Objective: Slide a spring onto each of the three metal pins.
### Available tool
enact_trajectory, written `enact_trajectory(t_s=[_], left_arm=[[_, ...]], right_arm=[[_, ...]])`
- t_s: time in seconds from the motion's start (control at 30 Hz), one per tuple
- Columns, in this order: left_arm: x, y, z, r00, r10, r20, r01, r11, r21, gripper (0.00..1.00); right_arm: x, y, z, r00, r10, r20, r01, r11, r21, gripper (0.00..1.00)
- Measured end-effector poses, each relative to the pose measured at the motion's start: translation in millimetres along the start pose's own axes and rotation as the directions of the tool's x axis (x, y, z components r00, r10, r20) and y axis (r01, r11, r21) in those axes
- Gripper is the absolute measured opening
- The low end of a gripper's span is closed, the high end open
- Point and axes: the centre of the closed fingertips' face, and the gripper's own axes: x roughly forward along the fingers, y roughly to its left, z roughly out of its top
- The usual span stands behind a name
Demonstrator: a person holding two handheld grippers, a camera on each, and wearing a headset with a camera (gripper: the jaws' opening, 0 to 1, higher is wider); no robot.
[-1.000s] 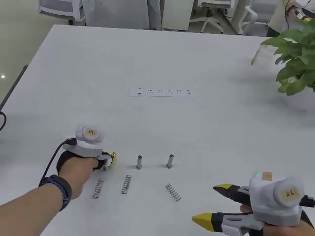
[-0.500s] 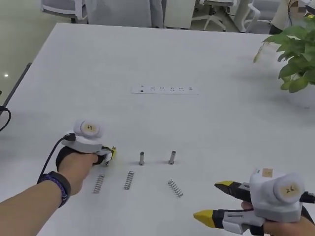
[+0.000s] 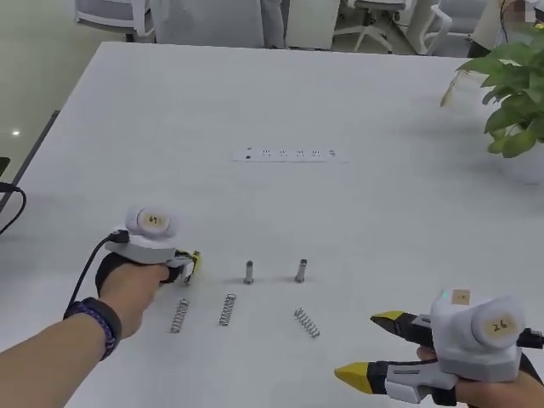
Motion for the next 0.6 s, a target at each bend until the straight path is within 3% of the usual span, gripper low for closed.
enact_trajectory(t_s=[0.6], left_arm=[[-7.5, -3.8, -0.2, 0.9999, 0.0, 0.013, -0.001, 1.0, 0.019, 0.0]], right_arm=[[0.4, 1.4, 0.5, 1.0, 0.002, 0.003, -0.002, 1.0, -0.006, 0.64]])
